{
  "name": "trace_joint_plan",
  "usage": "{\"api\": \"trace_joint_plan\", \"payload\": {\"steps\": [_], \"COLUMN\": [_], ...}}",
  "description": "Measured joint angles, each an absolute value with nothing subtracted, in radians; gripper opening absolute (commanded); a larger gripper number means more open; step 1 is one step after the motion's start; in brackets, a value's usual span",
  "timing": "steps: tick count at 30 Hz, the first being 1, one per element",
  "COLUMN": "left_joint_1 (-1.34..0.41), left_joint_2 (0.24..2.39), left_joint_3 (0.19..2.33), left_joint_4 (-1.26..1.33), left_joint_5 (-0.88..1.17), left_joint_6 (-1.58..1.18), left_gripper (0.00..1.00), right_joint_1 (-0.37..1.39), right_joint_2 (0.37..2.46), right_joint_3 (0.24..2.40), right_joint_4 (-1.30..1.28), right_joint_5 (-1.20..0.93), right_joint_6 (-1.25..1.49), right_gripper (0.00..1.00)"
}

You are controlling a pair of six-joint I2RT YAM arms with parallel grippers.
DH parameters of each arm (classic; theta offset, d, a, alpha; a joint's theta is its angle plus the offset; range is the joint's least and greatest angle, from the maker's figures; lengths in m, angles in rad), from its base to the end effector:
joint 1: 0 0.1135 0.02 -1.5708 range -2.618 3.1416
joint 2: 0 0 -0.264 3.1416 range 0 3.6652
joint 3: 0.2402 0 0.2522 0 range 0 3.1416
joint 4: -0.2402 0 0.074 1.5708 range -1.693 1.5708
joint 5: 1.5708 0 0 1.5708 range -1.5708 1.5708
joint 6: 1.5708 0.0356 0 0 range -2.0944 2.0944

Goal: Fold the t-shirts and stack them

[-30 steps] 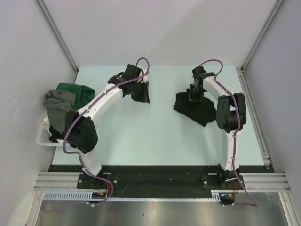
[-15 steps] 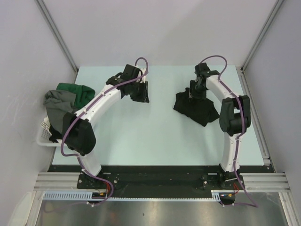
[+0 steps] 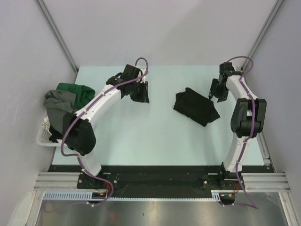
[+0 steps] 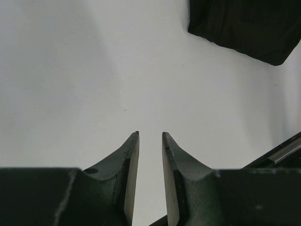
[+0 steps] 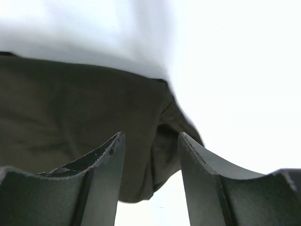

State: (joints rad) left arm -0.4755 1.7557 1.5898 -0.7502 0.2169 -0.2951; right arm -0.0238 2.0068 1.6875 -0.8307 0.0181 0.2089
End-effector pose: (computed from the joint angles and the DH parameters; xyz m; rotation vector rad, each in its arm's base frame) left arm 0.3399 -0.1836 0.3054 0.3240 2.5339 -0.5834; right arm 0.4275 -0.0108 0.2328 0.3211 2.7018 0.0292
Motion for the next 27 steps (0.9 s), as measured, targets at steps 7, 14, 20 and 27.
{"api": "trace_joint_plan", "payload": {"steps": [7, 14, 20, 27], "left_joint_1": [-0.476, -0.476, -0.476, -0.476], "left_joint_2": [1.756, 1.756, 1.756, 1.756], "left_joint_3": [1.590, 1.590, 1.592, 1.602], "left_joint_4": [-0.751, -0.762, -0.768, -0.774], "left_joint_5": [0.216, 0.213, 0.213, 0.213], "left_joint_6": [-0.295, -0.295, -0.295, -0.295], "left_gripper": [0.31, 0.31, 0.31, 0.31], "right_joint_1": [-0.044, -0.059, -0.085, -0.096], "right_joint_2": [2.070, 2.086, 2.087, 2.107], "right_joint_3": [1.687, 1.681, 1.656, 1.630], "right_joint_4": [-0.813, -0.791, -0.769, -0.744], "right_joint_5": [-0.006, -0.027, -0.041, -0.067], "right_joint_6": [0.204, 0.203, 0.200, 0.200], "right_gripper": [0.55, 0.54, 0.55, 0.54]}}
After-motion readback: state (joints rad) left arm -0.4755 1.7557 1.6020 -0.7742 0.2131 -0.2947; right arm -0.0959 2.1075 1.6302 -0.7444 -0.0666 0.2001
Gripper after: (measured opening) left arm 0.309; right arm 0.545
